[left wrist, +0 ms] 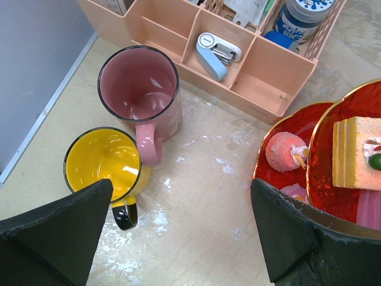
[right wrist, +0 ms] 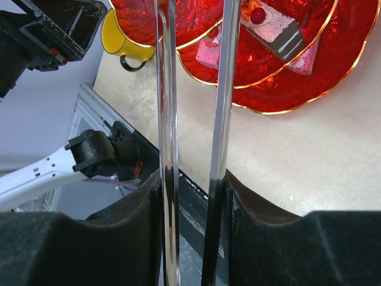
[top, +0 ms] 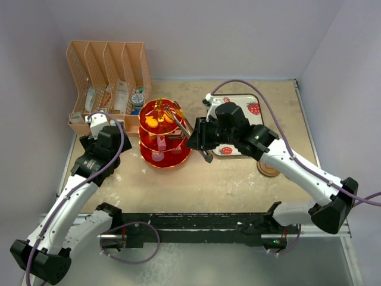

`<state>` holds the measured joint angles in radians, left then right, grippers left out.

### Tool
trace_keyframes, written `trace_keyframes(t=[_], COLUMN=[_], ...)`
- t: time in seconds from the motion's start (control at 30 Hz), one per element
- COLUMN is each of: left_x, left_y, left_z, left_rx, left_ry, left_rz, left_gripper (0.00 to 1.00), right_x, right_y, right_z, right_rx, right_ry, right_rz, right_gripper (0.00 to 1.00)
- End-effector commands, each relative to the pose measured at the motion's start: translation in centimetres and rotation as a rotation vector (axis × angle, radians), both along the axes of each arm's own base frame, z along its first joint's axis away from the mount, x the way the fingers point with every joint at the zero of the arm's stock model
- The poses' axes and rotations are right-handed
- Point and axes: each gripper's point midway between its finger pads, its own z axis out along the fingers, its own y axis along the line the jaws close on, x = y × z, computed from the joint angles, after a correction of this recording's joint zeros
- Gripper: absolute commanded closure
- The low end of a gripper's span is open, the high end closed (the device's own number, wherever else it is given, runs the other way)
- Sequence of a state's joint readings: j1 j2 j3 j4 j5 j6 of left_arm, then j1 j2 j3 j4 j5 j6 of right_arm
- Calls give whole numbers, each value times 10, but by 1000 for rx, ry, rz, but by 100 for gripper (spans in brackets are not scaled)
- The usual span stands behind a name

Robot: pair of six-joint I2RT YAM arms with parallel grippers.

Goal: Serve the afternoon tea
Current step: Place the desert on the desert table, then place the clamp on the tray.

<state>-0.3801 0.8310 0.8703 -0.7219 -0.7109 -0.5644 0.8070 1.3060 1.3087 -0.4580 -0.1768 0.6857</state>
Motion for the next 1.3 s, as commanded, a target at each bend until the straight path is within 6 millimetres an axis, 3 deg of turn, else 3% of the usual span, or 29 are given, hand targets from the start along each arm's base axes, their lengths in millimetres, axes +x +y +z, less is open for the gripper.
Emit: trace_keyframes(t=[0.0, 0.1, 0.27, 0.43, 0.63, 0.83, 1.0, 1.27], left_x=[3, 3, 3, 3, 3, 3, 3, 5], left_y=[-1, -1, 0, 0, 0, 0, 0, -1], left_z=[6, 6, 6, 6, 5, 6, 5, 2], left_rx=[-8, -8, -7, -7, -7, -7, -7, 1], left_ry=[-32, -34, -32, -33, -32, -34, -32, -15], left_rz=[3, 3, 6, 6, 6, 9, 7, 3], left_gripper=[4, 4, 4, 4, 4, 4, 4, 4], right_x=[1, 3, 9, 22, 41, 84, 107, 167], right_y=[-1, -12, -49, -86, -112, -150, -155, -174], right_z=[47, 61, 83, 78, 36, -30, -83, -139], right_rx=[87, 92, 87, -23, -194, -240, -214, -327], right_ry=[-107, -150, -228, -288, -278, -190, -96, -28], right_rz=[-2, -51, -212, -363, -453, -483, -442, -491], right_gripper=[61, 63, 64, 64, 65, 65, 64, 65])
